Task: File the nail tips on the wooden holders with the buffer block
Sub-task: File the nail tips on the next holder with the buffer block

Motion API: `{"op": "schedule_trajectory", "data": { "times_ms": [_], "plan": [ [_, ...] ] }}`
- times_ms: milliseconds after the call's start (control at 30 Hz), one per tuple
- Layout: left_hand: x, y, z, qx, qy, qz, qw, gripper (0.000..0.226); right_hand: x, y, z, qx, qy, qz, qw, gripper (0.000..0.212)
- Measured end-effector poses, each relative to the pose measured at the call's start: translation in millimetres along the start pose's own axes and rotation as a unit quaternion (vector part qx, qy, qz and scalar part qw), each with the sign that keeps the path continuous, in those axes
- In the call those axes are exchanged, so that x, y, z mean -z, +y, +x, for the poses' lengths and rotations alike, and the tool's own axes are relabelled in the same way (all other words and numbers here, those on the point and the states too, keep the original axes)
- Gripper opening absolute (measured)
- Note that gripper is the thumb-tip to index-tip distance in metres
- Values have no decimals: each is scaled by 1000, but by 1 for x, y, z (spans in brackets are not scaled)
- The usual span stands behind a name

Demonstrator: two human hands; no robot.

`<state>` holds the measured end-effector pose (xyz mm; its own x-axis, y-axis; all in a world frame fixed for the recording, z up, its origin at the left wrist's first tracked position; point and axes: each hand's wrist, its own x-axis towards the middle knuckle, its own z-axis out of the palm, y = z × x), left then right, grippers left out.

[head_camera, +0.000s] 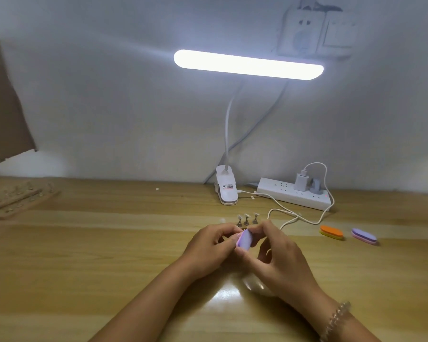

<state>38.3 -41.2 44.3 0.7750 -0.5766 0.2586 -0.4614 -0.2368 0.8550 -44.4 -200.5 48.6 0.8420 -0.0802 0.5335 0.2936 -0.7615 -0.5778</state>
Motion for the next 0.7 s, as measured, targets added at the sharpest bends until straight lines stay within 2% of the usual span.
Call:
{"op": "schedule_trajectory", "data": {
  "times_ms": [133,267,433,600,700],
  "plan": [
    [0,0,1,-5,-8,12,1000,18,4,6,7,-57,29,16,998,29],
    [0,0,1,4,-7,-24,1000,18,1,1,0,-3,3,-7,1000,28],
    [0,-3,2,-6,1,-3,1000,13,4,10,8,-69,17,22,997,26],
    [-1,-2,1,20,11,-46,999,11,-1,4,1,-20,-1,13,1000,28],
    [-1,-2,1,4,33,-32,999,16,1,8,6,-55,9,-1,998,30]
  ]
}}
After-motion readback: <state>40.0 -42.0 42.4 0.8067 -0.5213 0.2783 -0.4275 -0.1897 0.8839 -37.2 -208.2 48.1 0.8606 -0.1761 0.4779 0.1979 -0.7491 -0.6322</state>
